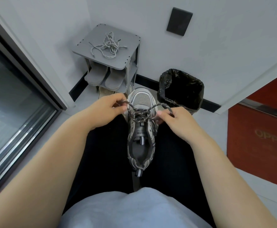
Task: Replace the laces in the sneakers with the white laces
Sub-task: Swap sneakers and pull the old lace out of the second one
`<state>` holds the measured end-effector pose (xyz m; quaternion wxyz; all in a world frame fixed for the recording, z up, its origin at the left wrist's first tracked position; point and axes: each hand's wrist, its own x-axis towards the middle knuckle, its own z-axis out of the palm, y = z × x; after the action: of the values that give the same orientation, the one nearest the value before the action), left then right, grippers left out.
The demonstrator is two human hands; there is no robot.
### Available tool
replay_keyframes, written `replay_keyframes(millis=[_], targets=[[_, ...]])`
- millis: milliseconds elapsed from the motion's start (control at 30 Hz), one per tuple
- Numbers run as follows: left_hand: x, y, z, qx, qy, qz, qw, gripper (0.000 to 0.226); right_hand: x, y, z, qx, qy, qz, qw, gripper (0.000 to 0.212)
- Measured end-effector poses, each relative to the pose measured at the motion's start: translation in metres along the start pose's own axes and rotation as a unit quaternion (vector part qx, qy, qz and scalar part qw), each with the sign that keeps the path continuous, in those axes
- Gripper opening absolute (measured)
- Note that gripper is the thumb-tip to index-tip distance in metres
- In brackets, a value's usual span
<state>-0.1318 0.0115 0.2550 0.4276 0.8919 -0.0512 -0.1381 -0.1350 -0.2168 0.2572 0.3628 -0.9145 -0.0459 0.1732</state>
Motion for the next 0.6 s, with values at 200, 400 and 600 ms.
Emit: replay_keyframes(millis=[200, 400, 600], targets=[[-0.003, -0.007, -0.003, -0.375, 0.086, -0.033, 0.922, 0.024, -0.002, 0.008, -0.025, 0.302, 0.054, 0.019, 0.952, 0.031], [0.005, -0.004, 0.003, -0.37, 0.158, -0.077, 0.912, 0.026, -0.004, 0.011, -0.01, 0.276, 0.101, -0.003, 0.956, 0.009], [0.006, -0.001, 0.015, -0.253, 0.303, -0.066, 0.917, 0.027, 0.0, 0.003, 0.007, -0.012, 0.083, -0.017, 0.996, 0.015]])
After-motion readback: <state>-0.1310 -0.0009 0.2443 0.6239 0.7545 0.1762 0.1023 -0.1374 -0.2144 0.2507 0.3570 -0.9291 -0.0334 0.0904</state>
